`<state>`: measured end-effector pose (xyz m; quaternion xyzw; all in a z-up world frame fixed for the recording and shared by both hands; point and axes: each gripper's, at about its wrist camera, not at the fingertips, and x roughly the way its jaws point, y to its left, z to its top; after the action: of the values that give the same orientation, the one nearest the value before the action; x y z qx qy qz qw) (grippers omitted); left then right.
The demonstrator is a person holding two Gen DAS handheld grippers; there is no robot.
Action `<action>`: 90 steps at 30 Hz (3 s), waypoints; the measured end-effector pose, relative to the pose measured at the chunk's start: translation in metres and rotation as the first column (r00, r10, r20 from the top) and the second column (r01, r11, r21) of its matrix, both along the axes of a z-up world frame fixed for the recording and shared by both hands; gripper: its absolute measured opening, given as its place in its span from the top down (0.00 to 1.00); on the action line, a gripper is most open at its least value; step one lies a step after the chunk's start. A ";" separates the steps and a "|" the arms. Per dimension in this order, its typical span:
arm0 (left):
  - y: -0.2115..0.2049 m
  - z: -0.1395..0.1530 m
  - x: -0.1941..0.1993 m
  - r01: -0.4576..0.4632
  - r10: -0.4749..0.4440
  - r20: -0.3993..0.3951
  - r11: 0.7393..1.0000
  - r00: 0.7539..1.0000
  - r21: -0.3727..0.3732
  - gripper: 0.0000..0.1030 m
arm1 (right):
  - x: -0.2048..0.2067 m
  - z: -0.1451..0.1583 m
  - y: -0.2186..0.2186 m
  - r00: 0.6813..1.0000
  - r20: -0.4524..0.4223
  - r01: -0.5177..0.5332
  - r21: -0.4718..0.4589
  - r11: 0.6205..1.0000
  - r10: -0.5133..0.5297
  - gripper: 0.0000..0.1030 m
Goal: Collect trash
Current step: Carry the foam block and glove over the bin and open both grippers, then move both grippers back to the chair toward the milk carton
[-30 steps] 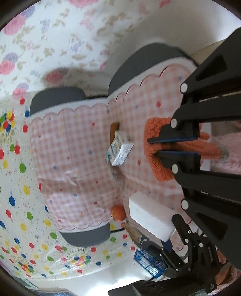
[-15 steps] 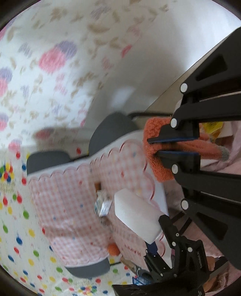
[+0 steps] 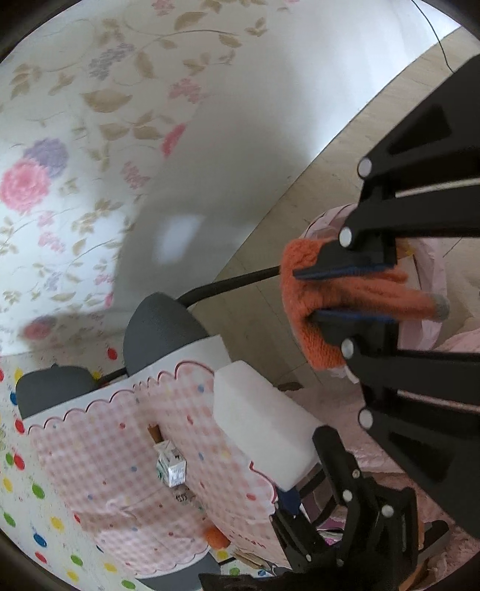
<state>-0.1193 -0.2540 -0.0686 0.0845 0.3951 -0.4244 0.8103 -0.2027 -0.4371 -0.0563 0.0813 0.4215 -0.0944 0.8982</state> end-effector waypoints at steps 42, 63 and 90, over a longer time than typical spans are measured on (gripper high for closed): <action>0.042 0.023 0.016 -0.127 0.128 0.020 0.990 0.992 -0.064 0.24 | -0.012 0.018 -0.021 0.993 0.067 0.073 0.328 0.942 -0.100 0.45; 0.071 0.028 0.026 -0.224 0.226 0.041 0.973 0.973 -0.053 0.24 | 0.004 0.016 -0.001 0.999 0.037 0.007 0.274 0.962 -0.018 0.42; 0.261 0.052 0.149 -0.670 0.650 0.207 0.742 0.731 0.032 0.19 | 0.168 0.049 0.127 0.931 0.183 -0.327 0.039 0.944 0.315 0.75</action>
<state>0.0301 0.0070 -0.0163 0.0193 0.3452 -0.0778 0.9351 -0.0345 -0.3102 -0.0073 0.0503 0.3521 0.0759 0.9315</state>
